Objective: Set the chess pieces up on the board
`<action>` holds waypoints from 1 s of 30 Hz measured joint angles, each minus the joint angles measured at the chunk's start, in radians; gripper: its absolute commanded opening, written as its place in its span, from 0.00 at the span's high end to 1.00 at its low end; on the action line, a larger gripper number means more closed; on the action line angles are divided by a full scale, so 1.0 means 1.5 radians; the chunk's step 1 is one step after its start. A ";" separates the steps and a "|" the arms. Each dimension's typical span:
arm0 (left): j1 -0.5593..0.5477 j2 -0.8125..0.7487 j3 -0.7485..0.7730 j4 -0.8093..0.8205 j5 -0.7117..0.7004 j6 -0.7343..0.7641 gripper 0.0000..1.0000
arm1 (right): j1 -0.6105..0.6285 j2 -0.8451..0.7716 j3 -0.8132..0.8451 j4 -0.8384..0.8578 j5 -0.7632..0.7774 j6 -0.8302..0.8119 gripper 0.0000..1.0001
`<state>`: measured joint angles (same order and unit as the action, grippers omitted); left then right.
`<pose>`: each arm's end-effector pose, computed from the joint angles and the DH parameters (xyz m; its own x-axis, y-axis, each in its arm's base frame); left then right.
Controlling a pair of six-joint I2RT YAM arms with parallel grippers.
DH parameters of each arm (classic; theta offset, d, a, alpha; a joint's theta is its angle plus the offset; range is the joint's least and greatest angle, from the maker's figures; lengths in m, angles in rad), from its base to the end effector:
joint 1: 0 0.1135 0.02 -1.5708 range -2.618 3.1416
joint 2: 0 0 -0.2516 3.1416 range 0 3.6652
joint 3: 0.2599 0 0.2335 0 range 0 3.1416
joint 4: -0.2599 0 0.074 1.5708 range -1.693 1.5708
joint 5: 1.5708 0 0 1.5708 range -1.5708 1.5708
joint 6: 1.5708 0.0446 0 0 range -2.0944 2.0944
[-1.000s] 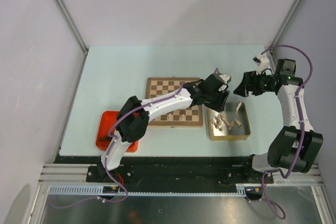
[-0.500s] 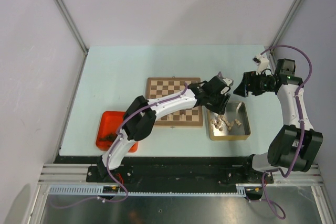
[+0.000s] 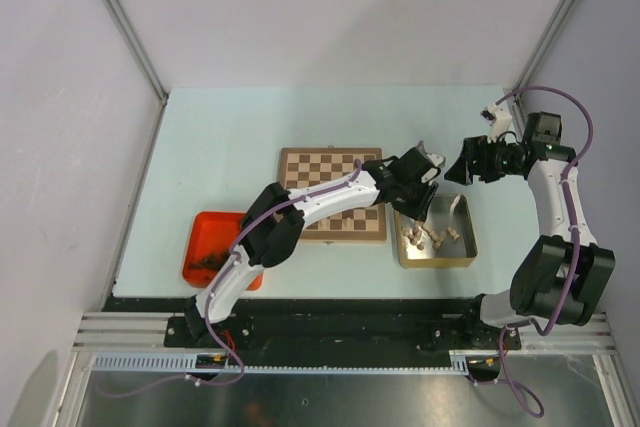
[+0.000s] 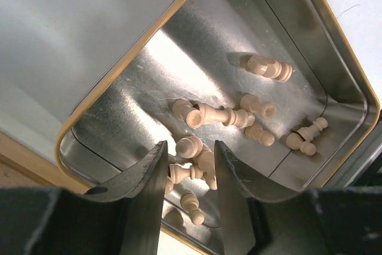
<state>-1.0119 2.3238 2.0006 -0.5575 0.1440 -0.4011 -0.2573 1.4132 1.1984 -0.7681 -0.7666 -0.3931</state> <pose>0.2599 -0.4276 0.1912 -0.7230 0.4273 -0.5429 0.6574 0.6671 -0.3504 0.2715 -0.0395 0.2842 -0.6710 -0.1087 -0.7334 -0.4826 0.8150 0.3208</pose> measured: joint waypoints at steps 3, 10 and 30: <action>0.001 0.006 0.004 -0.006 0.000 0.000 0.59 | 0.000 0.001 -0.001 0.000 0.000 0.000 0.14; 0.001 0.016 0.014 -0.020 0.000 0.001 0.64 | 0.000 0.001 -0.001 0.000 0.000 0.000 0.14; 0.001 0.033 0.030 -0.031 0.019 0.001 0.79 | 0.000 0.002 -0.001 0.000 0.007 0.000 0.14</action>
<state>-1.0111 2.3737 2.0460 -0.6033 0.1719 -0.3992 -0.2573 1.4155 1.1969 -0.7681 -0.7563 -0.3935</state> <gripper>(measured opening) 0.269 0.863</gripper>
